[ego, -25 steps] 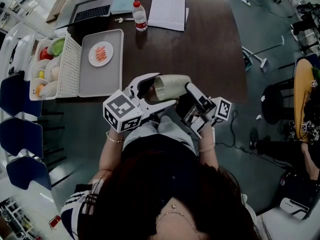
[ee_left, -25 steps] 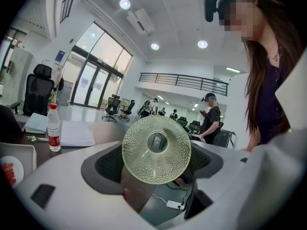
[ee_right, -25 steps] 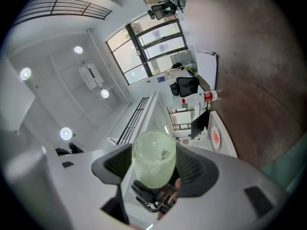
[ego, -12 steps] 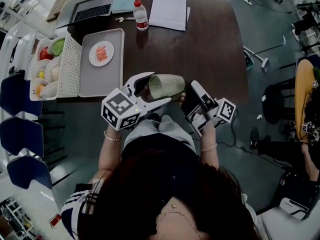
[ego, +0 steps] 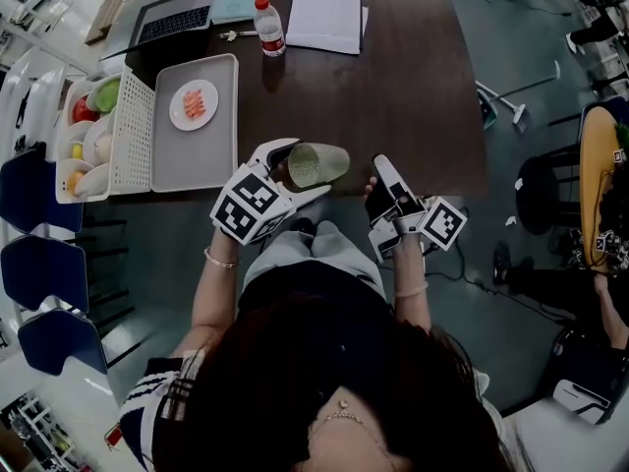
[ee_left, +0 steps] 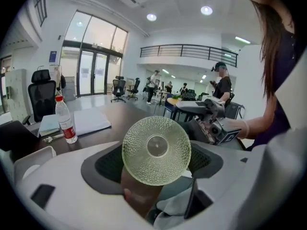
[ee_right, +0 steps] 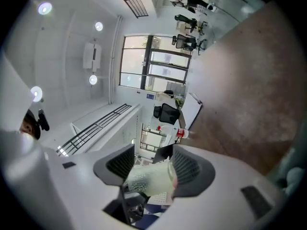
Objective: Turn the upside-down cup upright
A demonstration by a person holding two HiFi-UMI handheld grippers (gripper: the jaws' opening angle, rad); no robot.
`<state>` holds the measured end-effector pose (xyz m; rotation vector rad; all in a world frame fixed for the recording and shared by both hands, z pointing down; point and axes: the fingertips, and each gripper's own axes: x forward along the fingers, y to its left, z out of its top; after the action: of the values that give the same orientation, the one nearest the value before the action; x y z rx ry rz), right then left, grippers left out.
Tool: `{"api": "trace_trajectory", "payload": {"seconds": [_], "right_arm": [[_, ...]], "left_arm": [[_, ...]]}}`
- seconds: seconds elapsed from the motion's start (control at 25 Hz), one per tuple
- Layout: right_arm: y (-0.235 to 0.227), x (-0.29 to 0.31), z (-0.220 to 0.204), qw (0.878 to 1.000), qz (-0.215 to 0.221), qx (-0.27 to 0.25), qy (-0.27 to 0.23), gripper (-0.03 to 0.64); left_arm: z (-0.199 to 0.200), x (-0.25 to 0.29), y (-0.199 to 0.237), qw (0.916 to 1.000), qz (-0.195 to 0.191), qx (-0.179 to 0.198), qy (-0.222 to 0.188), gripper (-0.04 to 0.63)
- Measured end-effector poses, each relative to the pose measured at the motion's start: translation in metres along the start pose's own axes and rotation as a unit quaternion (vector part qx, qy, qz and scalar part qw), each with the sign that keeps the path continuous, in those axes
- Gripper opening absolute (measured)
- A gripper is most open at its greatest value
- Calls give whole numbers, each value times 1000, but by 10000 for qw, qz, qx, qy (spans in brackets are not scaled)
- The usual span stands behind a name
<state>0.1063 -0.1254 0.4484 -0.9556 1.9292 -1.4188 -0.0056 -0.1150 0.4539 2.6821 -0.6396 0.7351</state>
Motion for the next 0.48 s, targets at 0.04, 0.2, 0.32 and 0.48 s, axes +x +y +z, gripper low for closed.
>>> {"api": "trace_trajectory", "payload": {"seconds": [0.04,0.2,0.32,0.48], "right_arm": [[0,-1,0,9999,-58,-136,-4,254],[3,-2,2,9960,-399,-799,-73,171],[2,-5,4,9888,-715,-1300,-161,107],[-2,-9,1,9797,-988,-1737,-171,89]], "left_arm": [[-4,3,2,9999,40,67,127,399],[-22,16,9,9974,118,314,637,399],[-28,24,10,9963,76,317,796,399],[-40,36,20,9909,247,619,1166,399]]}}
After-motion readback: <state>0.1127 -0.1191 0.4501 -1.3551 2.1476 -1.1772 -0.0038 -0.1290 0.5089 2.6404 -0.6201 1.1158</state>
